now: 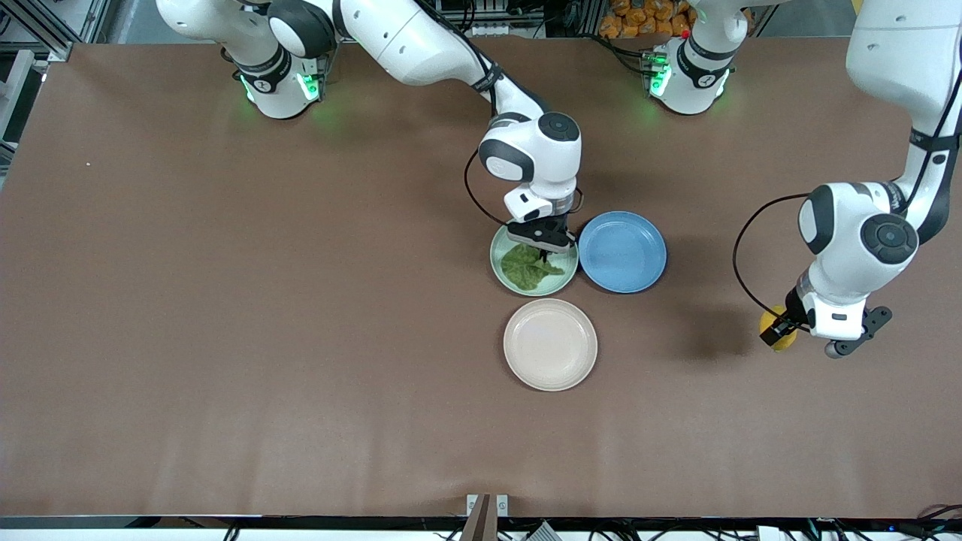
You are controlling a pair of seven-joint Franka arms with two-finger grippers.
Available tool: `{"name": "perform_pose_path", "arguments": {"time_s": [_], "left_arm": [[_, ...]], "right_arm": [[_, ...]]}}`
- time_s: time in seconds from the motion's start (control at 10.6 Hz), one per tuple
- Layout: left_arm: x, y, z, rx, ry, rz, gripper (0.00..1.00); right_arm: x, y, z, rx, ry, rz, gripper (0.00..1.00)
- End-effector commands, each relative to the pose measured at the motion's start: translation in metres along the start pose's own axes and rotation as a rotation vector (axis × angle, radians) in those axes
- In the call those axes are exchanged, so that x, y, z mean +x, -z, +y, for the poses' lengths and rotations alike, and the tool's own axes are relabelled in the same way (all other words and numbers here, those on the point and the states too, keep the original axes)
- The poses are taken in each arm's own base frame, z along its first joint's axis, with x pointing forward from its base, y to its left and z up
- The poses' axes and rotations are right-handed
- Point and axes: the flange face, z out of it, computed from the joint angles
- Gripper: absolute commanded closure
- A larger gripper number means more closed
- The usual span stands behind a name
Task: Pick lemon and lettuce from plates
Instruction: 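Drop the lemon with the left gripper while the right gripper carries the lettuce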
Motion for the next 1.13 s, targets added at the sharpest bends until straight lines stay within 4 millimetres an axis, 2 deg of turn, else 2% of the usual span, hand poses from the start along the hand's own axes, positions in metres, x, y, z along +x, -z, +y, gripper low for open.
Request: {"name": "perform_pose_path", "arguments": {"time_s": [0.0,0.09,0.19,0.38,0.47,0.56,0.66,0.75,0.85,1.04], "left_arm": [[0.003,-0.012,0.004,0.014,-0.029,0.003,0.0],[0.003,-0.012,0.003,0.014,-0.028,0.003,0.0],[0.004,-0.011,0.003,0.014,-0.028,0.004,0.0],[0.003,-0.008,0.005,0.01,-0.027,0.007,0.0],[0.003,-0.007,0.004,0.01,-0.03,0.008,0.0],[0.0,-0.004,0.007,0.008,-0.034,0.008,0.0],[-0.005,0.0,0.008,0.005,-0.039,0.008,0.0],[-0.013,0.01,0.011,-0.007,-0.045,0.011,0.0],[-0.027,0.017,0.014,-0.018,-0.058,0.004,0.0],[-0.054,0.029,0.013,-0.021,-0.075,-0.012,0.0]], "right_arm": [[0.056,0.036,0.003,0.006,-0.025,-0.007,1.0],[0.081,0.058,0.004,0.034,-0.047,-0.031,1.0],[0.105,0.067,0.013,0.013,-0.047,-0.068,1.0],[0.172,0.096,0.041,-0.025,-0.015,-0.146,1.0],[0.214,0.112,0.065,-0.041,0.012,-0.203,1.0],[0.257,0.126,0.097,-0.066,0.047,-0.26,1.0],[0.303,0.141,0.135,-0.081,0.092,-0.31,1.0],[0.341,0.149,0.176,-0.095,0.15,-0.371,1.0],[0.369,0.152,0.215,-0.122,0.194,-0.436,1.0],[0.411,0.132,0.289,-0.16,0.265,-0.547,1.0]]}}
